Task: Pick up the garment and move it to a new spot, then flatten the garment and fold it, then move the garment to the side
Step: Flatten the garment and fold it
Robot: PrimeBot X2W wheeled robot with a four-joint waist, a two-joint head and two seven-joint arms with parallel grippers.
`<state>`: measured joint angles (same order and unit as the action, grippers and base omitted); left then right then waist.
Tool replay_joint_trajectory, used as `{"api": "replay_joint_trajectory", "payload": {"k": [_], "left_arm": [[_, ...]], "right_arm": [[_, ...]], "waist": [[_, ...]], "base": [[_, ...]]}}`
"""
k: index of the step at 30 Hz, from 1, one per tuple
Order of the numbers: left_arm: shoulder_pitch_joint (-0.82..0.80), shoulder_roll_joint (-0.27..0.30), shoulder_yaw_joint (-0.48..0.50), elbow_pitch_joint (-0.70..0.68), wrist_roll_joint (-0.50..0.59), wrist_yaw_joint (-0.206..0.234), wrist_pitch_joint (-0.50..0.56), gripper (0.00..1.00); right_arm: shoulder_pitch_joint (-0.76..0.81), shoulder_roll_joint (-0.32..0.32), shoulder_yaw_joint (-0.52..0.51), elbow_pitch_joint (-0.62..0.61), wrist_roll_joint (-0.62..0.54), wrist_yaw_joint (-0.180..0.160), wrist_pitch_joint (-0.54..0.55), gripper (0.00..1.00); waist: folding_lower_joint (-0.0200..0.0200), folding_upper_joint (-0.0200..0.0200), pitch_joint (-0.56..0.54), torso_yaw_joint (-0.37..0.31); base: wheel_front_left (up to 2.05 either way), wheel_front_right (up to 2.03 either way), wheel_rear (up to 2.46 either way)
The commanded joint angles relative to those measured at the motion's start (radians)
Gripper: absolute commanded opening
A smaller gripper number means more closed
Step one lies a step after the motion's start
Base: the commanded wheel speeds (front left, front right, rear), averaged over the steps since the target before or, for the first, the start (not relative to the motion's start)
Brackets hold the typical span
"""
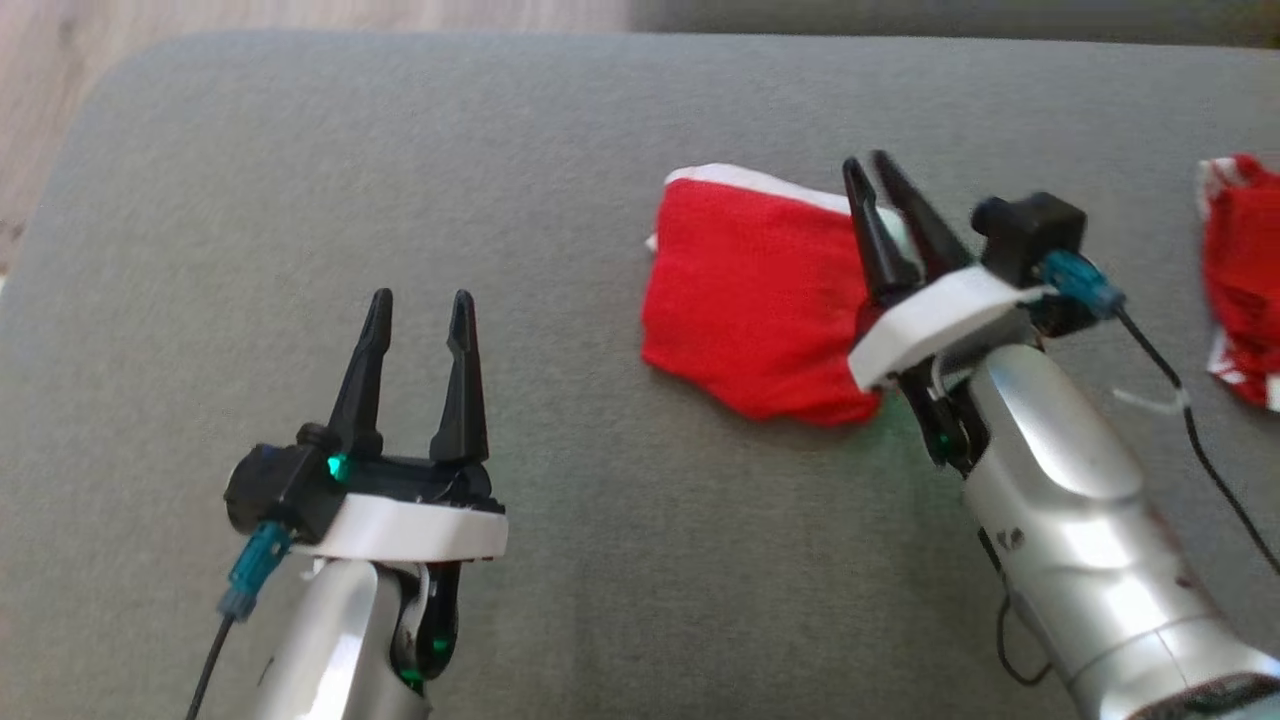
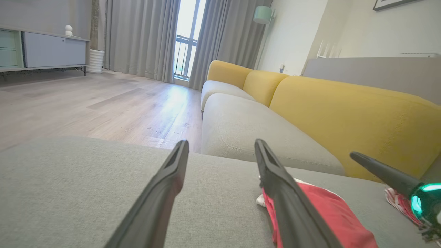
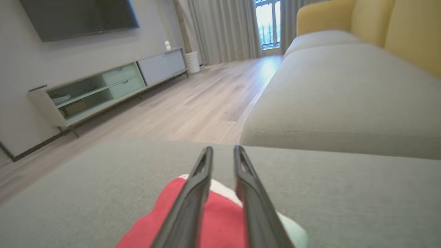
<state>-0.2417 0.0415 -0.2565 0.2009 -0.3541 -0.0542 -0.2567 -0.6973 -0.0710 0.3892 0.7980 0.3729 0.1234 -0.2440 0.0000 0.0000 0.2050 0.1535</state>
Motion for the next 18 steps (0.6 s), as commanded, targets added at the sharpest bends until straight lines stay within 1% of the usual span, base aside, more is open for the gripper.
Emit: {"api": "replay_joint_trajectory", "payload": {"k": [1, 5, 10, 14, 18], "left_arm": [[-0.005, 0.009, 0.038, -0.036, 0.011, -0.005, -0.005, 1.0], [0.007, 0.009, 0.043, -0.033, 0.02, -0.011, -0.005, 1.0], [0.021, 0.009, 0.051, -0.028, 0.029, -0.014, -0.005, 1.0], [0.038, 0.009, 0.056, -0.026, 0.035, -0.016, -0.005, 1.0], [0.054, 0.009, 0.066, -0.016, 0.038, -0.02, -0.005, 1.0]], "right_arm": [[0.026, 0.021, -0.009, -0.047, -0.023, 0.007, -0.014, 1.0], [0.101, 0.019, -0.075, -0.113, -0.101, 0.007, -0.016, 1.0], [0.219, 0.019, -0.173, -0.222, -0.154, 0.007, -0.017, 1.0], [0.318, 0.02, -0.236, -0.316, -0.164, 0.007, -0.017, 1.0], [0.411, 0.021, -0.265, -0.384, -0.126, 0.007, -0.018, 1.0]], "waist": [[0.0, 0.0, -0.036, -0.046], [0.0, 0.0, -0.055, -0.081], [0.0, 0.0, -0.073, -0.113], [0.0, 0.0, -0.084, -0.131], [0.0, 0.0, -0.096, -0.144]], "base": [[0.0, 0.0, 0.0], [0.0, 0.0, 0.0], [0.0, 0.0, 0.0], [0.0, 0.0, 0.0], [0.0, 0.0, 0.0]]}}
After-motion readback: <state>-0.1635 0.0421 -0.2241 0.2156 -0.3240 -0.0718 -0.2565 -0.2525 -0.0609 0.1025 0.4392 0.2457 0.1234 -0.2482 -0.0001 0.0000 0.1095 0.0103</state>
